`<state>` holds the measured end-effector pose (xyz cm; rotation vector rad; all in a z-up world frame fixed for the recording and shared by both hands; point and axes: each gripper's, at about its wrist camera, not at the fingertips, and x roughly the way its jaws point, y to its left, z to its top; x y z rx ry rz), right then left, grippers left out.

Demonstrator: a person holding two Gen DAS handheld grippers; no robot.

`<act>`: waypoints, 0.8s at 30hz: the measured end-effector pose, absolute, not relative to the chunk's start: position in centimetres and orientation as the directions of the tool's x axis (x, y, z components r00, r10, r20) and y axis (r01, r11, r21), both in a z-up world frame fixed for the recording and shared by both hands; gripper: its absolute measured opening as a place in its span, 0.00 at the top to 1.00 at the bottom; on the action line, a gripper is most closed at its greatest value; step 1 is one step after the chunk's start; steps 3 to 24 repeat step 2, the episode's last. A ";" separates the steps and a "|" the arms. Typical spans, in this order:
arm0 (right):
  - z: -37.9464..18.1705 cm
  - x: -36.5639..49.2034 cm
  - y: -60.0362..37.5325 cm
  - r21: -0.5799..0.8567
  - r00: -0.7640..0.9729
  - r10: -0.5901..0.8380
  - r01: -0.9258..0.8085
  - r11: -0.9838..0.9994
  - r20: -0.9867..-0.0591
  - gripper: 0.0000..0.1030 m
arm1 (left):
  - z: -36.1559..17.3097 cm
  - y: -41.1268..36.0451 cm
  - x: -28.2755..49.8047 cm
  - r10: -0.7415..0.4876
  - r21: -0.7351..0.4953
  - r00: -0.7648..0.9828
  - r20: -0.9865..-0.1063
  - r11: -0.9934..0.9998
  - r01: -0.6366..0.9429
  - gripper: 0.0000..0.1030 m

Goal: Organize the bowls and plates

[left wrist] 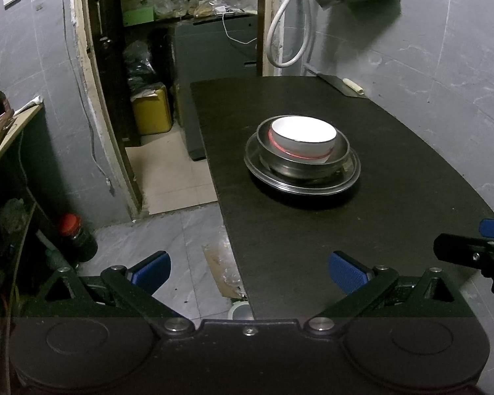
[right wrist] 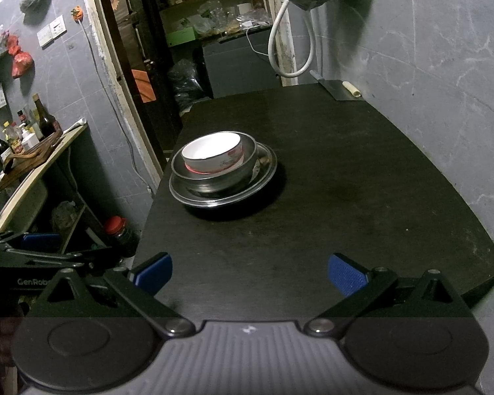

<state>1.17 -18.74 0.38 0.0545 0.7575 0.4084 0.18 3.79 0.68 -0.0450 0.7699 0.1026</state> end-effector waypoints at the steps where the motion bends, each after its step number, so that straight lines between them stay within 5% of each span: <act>1: 0.4 1.2 -18.7 0.193 0.652 0.379 -0.341 0.920 -0.657 0.00 | 0.6 3.8 0.2 0.077 -0.001 0.712 -0.698 0.994 -0.108 0.01; 24: 0.3 1.2 -18.8 0.193 0.652 0.379 -0.340 0.920 -0.657 0.00 | 0.7 3.8 0.2 0.077 0.000 0.711 -0.699 0.994 -0.108 0.01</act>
